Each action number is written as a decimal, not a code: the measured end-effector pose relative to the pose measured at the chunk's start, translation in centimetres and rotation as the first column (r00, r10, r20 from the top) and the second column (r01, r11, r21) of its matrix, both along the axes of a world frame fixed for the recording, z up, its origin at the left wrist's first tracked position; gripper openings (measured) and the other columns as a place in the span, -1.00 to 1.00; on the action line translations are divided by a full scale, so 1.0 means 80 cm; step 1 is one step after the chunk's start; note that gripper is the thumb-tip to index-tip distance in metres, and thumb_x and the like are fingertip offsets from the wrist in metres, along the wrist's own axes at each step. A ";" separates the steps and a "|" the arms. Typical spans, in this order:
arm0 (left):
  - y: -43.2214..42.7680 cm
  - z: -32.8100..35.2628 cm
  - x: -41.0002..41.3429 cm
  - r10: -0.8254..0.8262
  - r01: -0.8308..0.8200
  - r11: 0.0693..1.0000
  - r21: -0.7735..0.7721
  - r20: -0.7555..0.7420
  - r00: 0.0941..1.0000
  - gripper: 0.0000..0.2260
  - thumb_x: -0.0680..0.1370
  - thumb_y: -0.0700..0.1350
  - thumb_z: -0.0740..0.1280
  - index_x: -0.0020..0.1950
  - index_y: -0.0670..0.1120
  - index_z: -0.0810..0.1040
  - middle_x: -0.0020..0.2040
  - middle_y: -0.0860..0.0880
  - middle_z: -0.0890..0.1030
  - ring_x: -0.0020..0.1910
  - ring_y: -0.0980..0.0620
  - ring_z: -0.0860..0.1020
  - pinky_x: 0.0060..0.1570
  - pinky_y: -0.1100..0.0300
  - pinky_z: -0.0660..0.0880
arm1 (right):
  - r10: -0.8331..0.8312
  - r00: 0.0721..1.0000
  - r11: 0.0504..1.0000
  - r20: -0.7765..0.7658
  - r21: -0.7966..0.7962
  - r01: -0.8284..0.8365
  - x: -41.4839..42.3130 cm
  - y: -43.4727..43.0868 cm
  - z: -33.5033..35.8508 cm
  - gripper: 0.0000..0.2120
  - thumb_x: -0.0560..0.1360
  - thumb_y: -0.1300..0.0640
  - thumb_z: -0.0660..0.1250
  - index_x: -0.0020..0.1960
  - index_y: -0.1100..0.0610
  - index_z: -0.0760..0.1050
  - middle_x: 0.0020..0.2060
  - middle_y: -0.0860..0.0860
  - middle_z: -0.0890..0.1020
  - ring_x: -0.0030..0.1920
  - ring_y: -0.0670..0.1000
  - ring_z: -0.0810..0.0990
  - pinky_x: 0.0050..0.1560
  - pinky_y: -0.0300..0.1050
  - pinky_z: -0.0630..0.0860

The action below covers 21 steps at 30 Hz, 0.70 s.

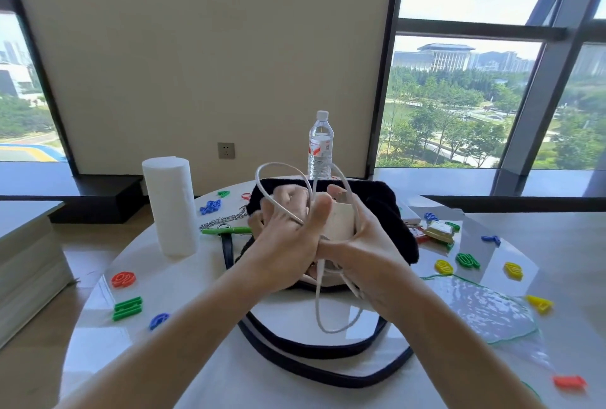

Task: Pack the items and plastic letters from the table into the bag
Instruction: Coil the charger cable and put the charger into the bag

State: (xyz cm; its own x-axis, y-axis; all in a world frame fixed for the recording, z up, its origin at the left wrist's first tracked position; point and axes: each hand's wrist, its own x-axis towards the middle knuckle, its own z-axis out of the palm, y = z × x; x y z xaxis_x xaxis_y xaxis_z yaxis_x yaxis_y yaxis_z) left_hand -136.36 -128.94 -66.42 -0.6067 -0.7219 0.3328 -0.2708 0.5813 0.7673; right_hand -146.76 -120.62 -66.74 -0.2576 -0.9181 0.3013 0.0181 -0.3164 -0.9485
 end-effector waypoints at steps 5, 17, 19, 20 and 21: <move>-0.008 0.009 0.017 -0.354 0.407 0.890 0.207 -0.251 0.901 -0.72 0.50 0.25 0.36 -0.13 0.05 0.56 -0.22 -0.05 0.66 -0.32 0.03 0.63 -0.36 0.25 0.55 | 0.130 0.991 0.983 0.003 0.132 -0.130 -0.015 0.015 0.006 -0.64 0.30 0.40 0.50 0.04 0.12 0.62 -0.24 0.11 0.65 -0.24 0.06 0.65 -0.17 -0.05 0.56; -0.060 0.027 0.047 -0.132 0.161 0.986 -0.051 0.354 0.926 -0.69 0.37 0.30 0.45 -0.10 0.10 0.61 -0.15 0.17 0.66 -0.22 0.30 0.57 -0.24 0.41 0.40 | 0.108 0.910 0.984 0.400 0.084 -0.154 -0.068 0.021 0.008 -0.61 0.42 0.11 0.52 0.14 0.31 0.56 -0.10 0.24 0.67 -0.20 0.12 0.71 -0.31 -0.03 0.66; -0.075 0.004 0.047 -0.044 0.162 0.962 -0.220 0.460 0.887 -0.87 0.47 0.09 0.46 -0.10 0.09 0.59 -0.07 0.13 0.61 -0.06 0.16 0.57 -0.06 0.31 0.47 | -0.085 0.849 0.994 0.522 0.108 0.033 -0.084 0.022 0.011 -0.58 0.43 0.11 0.48 0.18 0.31 0.49 -0.10 0.22 0.67 -0.21 0.11 0.72 -0.32 -0.04 0.66; -0.078 -0.011 0.042 -0.005 0.163 0.947 -0.276 0.494 0.869 -0.90 0.50 0.05 0.43 -0.06 0.06 0.59 -0.02 0.10 0.59 0.01 0.09 0.55 0.05 0.19 0.49 | -0.177 0.809 0.984 0.561 0.132 0.123 -0.091 0.023 0.011 -0.60 0.42 0.10 0.46 0.15 0.28 0.49 -0.09 0.21 0.67 -0.22 0.10 0.73 -0.32 -0.03 0.67; -0.080 -0.025 0.036 0.021 0.159 0.940 -0.302 0.517 0.856 -0.87 0.52 0.06 0.41 -0.01 0.04 0.59 0.01 0.08 0.57 0.05 0.06 0.53 0.11 0.11 0.48 | -0.252 0.770 0.968 0.586 0.158 0.197 -0.097 0.024 0.011 -0.66 0.41 0.09 0.46 0.09 0.24 0.50 -0.08 0.21 0.66 -0.23 0.09 0.73 -0.31 -0.02 0.68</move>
